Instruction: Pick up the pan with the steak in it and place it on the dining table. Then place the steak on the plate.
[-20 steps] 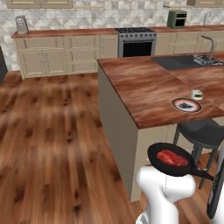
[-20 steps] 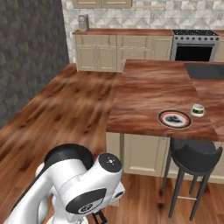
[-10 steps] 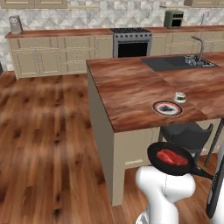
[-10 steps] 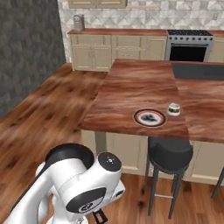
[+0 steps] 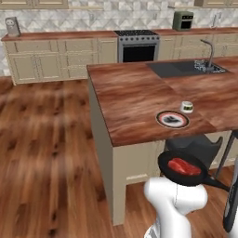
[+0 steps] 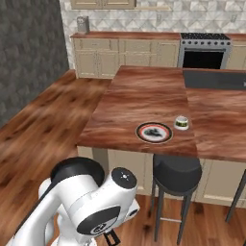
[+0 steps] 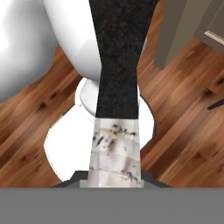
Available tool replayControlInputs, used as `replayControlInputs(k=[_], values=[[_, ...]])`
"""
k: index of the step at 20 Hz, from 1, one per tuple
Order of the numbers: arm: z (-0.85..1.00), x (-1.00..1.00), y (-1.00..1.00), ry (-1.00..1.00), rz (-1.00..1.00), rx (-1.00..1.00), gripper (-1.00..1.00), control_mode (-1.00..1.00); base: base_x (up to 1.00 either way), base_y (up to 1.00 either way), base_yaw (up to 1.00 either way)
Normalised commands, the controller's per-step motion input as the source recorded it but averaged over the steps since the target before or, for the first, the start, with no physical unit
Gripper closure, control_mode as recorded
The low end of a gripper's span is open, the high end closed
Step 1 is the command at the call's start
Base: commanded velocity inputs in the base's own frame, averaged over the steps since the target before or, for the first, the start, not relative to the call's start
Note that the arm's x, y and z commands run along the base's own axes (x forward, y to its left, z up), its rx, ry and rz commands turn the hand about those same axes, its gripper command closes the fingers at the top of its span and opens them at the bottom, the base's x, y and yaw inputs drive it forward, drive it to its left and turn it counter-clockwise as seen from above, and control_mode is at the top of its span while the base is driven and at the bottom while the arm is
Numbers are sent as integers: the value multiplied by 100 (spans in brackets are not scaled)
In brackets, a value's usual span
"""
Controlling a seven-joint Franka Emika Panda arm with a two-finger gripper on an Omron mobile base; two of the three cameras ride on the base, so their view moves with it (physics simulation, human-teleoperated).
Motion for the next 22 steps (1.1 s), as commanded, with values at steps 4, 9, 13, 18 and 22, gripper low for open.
replayControlInputs(k=[4, 9, 13, 18, 22], values=[[0, 0, 0, 0, 0, 0, 100, 100, 79, 0, 0], [0, 0, 0, 0, 0, 0, 100, 100, 68, 0, 0], [0, 0, 0, 0, 0, 0, 100, 100, 52, 0, 0], [0, 0, 0, 0, 0, 0, 100, 100, 50, 0, 1], [0, 0, 0, 0, 0, 0, 100, -100, 8, 0, 1]])
